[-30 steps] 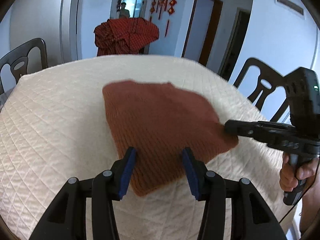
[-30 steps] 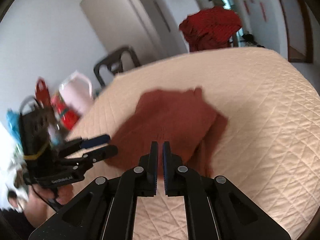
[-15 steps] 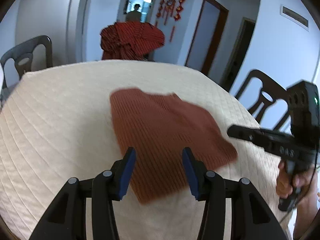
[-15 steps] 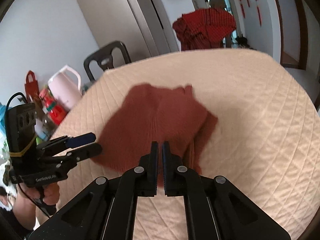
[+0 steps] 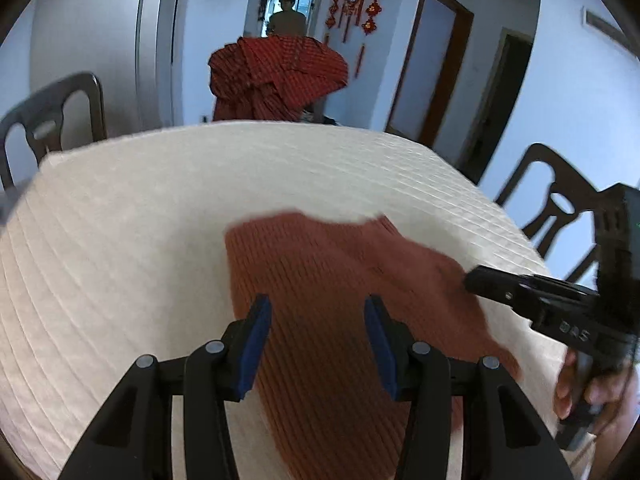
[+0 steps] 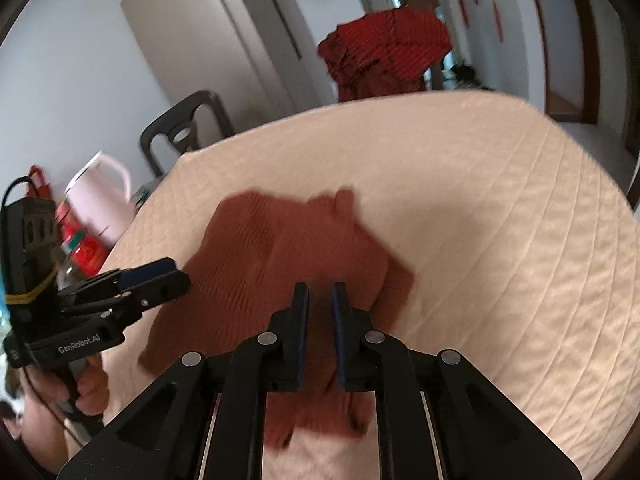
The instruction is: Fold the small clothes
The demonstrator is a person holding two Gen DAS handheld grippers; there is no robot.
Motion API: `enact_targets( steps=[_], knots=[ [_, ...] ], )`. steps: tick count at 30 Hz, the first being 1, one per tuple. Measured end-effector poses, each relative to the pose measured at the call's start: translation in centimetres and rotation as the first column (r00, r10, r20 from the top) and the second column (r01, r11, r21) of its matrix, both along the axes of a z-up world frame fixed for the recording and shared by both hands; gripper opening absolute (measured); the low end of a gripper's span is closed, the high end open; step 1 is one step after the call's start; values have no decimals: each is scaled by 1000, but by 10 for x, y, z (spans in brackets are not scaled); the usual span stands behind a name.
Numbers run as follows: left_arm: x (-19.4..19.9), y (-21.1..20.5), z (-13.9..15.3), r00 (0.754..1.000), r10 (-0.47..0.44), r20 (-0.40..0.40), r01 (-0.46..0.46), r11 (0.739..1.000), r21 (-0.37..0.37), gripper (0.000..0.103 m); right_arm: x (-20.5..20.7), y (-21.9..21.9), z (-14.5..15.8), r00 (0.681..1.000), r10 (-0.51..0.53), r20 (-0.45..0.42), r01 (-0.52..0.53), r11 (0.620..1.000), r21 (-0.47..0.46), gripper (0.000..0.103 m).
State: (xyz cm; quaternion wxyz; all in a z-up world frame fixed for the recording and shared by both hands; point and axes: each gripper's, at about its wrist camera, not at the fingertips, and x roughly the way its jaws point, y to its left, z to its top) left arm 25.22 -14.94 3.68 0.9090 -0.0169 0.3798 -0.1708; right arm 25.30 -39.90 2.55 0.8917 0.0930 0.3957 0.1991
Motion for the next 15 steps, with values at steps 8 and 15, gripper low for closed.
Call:
enact_targets(
  steps=[8,15],
  knots=[
    [32,-10,-38,996,32,-88,-28,999,43,53,34,7,-32,998,1,-57,-6,997,-78,11],
    [24,-9,-33,995,47,-85,-43,998,54,53,33,4,-27,997,2,-76,-7,998,-67,14]
  ],
)
